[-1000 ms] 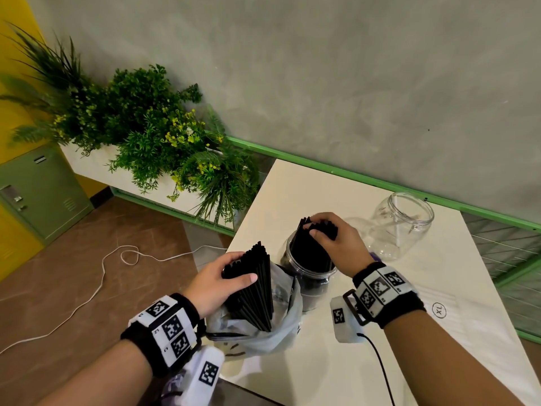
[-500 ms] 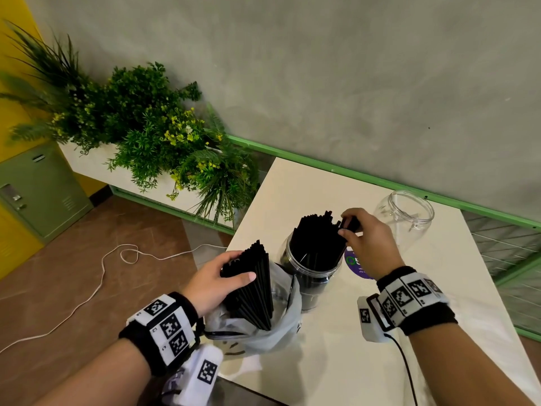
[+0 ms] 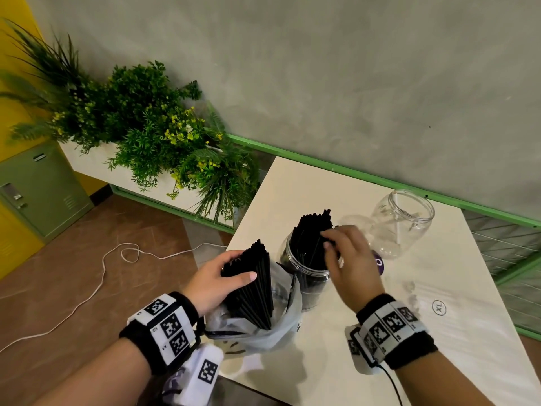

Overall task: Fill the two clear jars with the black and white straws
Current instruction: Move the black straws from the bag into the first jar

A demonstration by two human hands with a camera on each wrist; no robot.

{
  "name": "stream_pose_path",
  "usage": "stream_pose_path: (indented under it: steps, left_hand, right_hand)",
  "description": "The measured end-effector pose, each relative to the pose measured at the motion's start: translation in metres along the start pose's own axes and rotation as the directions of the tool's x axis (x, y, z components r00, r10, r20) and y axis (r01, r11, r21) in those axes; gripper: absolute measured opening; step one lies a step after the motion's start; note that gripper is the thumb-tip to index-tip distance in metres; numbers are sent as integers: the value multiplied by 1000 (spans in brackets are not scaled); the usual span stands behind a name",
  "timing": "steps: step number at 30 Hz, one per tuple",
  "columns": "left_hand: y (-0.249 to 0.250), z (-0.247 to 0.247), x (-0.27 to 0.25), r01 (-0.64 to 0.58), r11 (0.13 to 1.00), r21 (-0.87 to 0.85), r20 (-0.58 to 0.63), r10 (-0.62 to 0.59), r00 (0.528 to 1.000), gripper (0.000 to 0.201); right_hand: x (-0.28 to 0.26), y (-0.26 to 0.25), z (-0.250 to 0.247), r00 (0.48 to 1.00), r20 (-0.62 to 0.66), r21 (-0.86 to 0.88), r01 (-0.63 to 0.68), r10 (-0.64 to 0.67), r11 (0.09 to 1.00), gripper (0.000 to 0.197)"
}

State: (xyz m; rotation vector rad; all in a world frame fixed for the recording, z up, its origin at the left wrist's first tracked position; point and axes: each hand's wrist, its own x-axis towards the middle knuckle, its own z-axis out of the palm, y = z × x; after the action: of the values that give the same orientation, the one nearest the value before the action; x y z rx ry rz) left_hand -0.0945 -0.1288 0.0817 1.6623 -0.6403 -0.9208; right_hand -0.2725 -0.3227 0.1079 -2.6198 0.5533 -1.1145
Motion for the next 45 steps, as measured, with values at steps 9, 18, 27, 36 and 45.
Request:
stream_pose_path:
  steps: [9,18,27,36,45]
  left_hand:
    - [-2,0,0,-13,1000,0,-1,13,1000,65]
    - [3,1,-4,-12,1000,-13,-2,12,1000,53]
    - [1,3,-1,-17,1000,-26,9,18,1000,66]
    - [3,2,-2,-24,1000,-17,14,24,1000,66]
    - [6,2,-5,-35,999,-27,15,35,999,66]
  right_hand:
    - [12,-6,37,899,339,-148,-241,278,959,32]
    - [36,22,2,946,236,-30,-222,222,975,8]
    - [5,54,5,965,230,-125,-95,122,988,35]
    - [-3,46,22,983,165,-73,-65,76,995,36]
    - [46,17,39,977,209,-148,-7,39,989,43]
